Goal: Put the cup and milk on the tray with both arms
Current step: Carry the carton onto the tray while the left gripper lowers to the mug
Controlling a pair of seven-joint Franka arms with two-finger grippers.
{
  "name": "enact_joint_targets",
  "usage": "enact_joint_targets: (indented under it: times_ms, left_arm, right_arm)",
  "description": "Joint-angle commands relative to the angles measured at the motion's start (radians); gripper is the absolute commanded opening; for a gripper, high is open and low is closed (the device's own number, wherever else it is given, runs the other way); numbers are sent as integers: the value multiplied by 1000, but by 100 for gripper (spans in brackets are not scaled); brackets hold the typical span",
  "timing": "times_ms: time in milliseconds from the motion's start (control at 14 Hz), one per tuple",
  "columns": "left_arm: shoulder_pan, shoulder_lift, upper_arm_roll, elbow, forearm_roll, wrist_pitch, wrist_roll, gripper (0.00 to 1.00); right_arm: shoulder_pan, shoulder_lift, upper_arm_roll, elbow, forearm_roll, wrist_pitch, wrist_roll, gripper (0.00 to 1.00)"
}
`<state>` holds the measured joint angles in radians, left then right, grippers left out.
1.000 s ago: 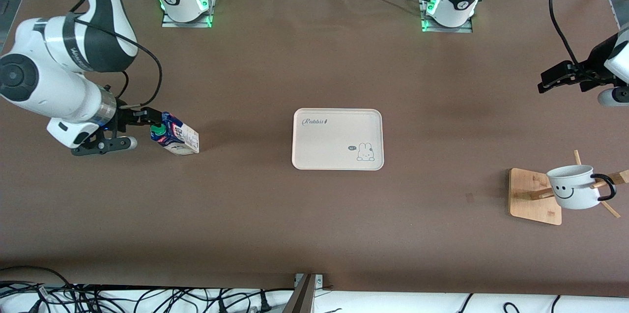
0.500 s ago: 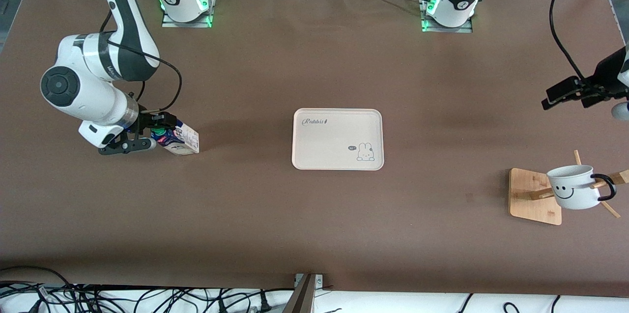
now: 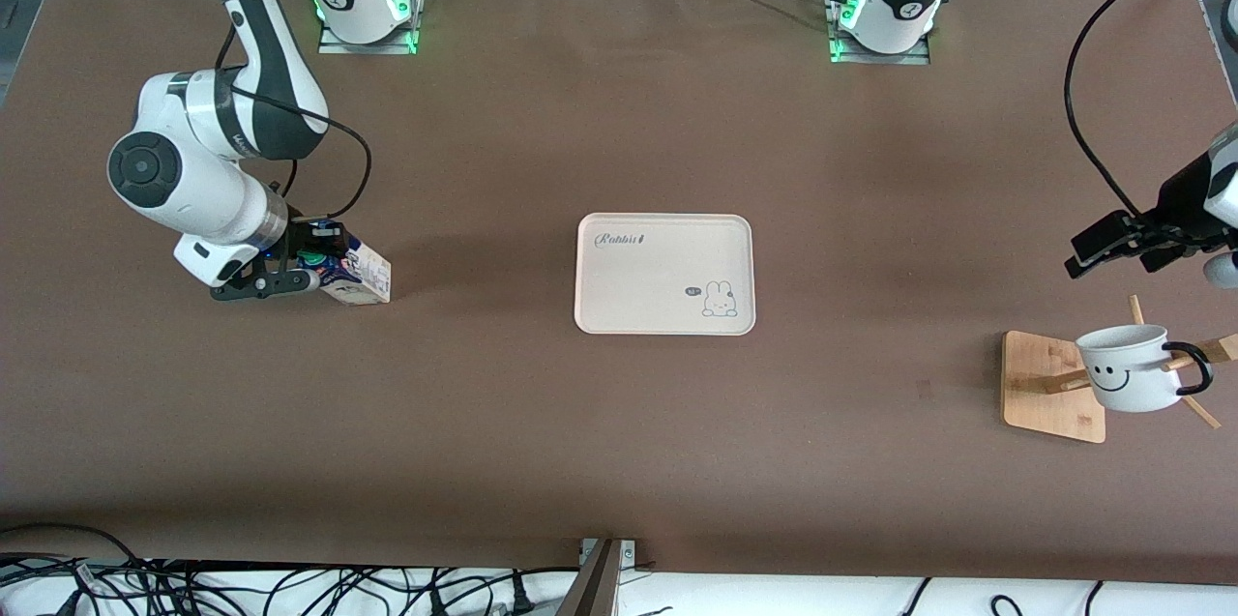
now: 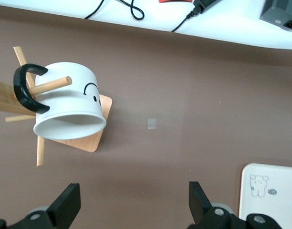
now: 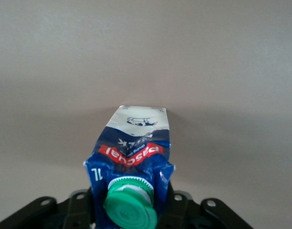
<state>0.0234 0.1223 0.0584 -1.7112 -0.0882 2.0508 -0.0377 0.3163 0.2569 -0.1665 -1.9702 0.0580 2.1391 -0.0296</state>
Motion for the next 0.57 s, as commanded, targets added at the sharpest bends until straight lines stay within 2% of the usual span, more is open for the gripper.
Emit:
enact_joint_targets:
  times_ms: [0,214,357,500]
  left_arm:
    - [-10,-125,3,-256,-15,229,-39,100]
    - [-4,-170,3,-384,-15,415,-44,100]
    - [4,-161,3,-467,-16,625,-44,100]
    - [13,-150,6,-524,-18,780,-50,100]
  right_arm:
    - [6,-25,36,45,16,-44,39,42]
    - [35,2,91,190,55,-157,146,42]
    - [82,37,134,275,103,-174,233,42]
    - [162,102,146,362,118,-173,354,42]
